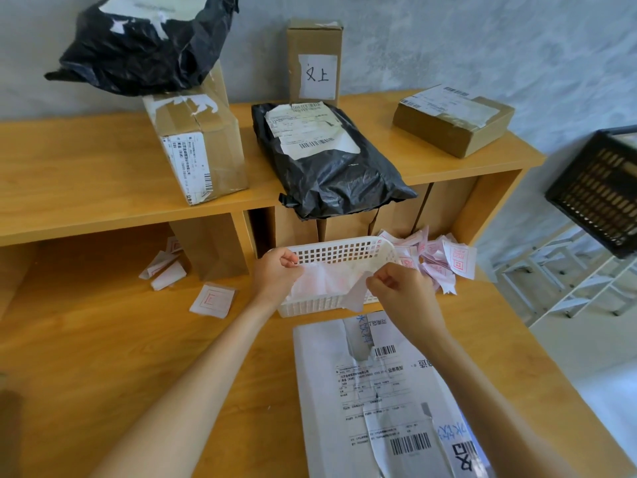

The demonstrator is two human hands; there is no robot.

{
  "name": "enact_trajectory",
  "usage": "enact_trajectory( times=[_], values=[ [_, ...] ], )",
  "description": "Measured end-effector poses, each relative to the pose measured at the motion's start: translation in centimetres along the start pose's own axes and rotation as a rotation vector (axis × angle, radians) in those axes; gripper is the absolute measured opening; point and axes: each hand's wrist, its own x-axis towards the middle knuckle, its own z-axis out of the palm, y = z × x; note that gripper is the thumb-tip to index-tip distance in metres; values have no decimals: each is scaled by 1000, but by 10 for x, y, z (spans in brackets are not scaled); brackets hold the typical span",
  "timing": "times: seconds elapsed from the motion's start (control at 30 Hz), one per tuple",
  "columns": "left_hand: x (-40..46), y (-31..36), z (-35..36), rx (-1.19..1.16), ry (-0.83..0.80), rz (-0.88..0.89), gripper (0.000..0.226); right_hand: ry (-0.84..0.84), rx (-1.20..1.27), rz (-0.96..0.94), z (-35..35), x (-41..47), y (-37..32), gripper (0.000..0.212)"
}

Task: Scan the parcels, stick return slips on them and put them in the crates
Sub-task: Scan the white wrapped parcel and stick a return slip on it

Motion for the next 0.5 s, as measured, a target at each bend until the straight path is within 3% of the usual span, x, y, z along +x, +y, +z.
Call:
enact_trajectory(
  times=[0.13, 0.33, 0.5],
  values=[
    [-29, 21, -7, -99, 3, 47, 5, -9, 4, -21, 2, -5, -5, 16],
    [-87, 42, -13, -341, -235, 87, 7, -44, 24, -26, 4, -13, -11, 15],
    [-103, 35, -9, -323, -287, 97, 16, -114, 82, 15, 5, -21, -16, 13]
  ],
)
